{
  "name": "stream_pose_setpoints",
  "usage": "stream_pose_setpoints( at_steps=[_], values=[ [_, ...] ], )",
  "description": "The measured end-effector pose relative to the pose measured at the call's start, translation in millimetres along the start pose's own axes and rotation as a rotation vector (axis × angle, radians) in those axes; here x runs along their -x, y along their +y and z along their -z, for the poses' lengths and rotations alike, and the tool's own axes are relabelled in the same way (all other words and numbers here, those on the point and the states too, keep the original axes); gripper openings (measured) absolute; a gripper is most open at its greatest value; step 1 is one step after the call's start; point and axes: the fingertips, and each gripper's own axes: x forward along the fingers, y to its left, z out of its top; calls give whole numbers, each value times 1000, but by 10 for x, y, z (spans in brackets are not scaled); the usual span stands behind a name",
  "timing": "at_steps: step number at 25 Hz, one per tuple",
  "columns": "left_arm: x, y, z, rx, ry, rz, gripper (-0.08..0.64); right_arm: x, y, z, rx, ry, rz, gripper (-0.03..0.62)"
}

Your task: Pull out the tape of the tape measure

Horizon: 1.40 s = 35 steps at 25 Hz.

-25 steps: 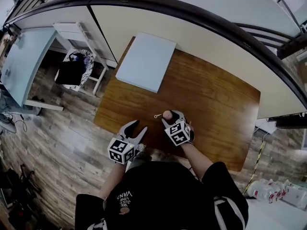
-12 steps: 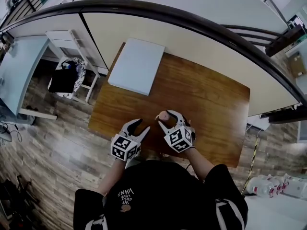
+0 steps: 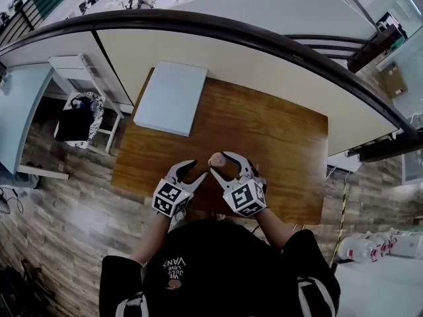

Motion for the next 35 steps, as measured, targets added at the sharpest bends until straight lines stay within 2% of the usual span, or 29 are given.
stream_pose_setpoints(
  at_steps=[8,13,14,16,17,27,32,35],
  values=[
    [-243,-216,-328,-94,-64,123,179,236,-145,-96,17,-38,43,224],
    [-338,-317,-437,-110,-89,156,170,328,-200,-98,-3,-54,68,224],
    [-348,-332,-453,-110,-93,160,149,343,-209,-102,-7,-56,71,224],
    [-353,-341,-483,-106,-102,158,49,370,-231,-104,-21,-59,81,224],
    [-350,-343,-493,-101,-105,159,23,383,-244,-98,-25,-59,86,224],
    [-226,-428,-493,-35,-102,224,17,405,-272,43,-31,-25,103,224],
    [-121,-447,-485,-14,-98,255,15,412,-306,77,-110,-46,108,224],
    [-67,-438,-495,4,-100,256,16,421,-350,108,-116,-38,120,224]
  ],
)
